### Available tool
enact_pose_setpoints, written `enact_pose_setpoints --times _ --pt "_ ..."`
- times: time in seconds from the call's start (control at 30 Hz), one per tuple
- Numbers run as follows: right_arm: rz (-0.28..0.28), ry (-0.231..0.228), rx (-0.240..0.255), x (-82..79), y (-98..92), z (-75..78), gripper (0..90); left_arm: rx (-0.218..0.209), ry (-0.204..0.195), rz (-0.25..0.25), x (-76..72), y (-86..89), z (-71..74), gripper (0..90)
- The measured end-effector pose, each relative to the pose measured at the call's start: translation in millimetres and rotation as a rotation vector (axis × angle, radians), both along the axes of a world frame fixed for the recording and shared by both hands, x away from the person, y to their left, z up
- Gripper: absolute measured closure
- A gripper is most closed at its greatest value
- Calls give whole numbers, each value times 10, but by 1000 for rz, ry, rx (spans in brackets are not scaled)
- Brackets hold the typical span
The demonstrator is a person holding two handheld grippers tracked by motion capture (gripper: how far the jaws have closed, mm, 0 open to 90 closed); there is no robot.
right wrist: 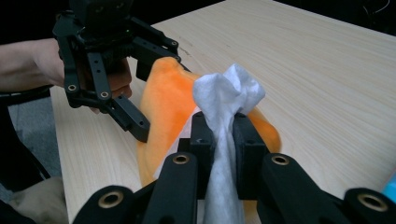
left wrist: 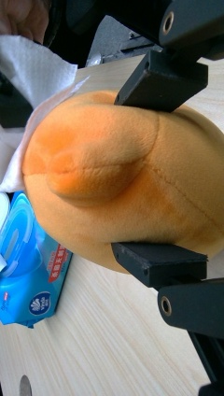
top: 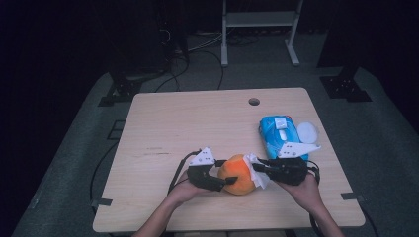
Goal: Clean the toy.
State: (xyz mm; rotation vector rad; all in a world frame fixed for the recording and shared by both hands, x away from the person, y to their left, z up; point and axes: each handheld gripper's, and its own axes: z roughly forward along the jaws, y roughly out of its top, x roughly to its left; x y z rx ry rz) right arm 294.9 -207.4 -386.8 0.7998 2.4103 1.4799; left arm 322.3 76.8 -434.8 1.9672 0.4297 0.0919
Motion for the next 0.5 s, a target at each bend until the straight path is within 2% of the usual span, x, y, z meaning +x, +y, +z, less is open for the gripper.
enact_pose_setpoints --times 0.1,0.13,0.17,0.2,0.3,0.43,0.5 --pt "-9 0 -12 5 2 -7 801 4 -1 2 -11 -6 7 318" --pt "-36 6 -14 46 -48 -38 801 7 -3 -4 -17 -9 12 318" --pt "-36 6 -14 46 -48 -38 801 7 -3 -4 -17 -9 12 318" --pt "-57 30 1 90 -118 -68 801 6 -6 -6 -24 -24 13 318" --pt "-65 34 5 91 -138 -72 801 9 -8 -12 -34 -50 17 318" --pt "-25 20 5 32 -11 -38 801 16 -29 -7 -72 -107 9 318" --pt "10 17 22 1 74 -21 801 16 -39 3 -98 -140 5 317"
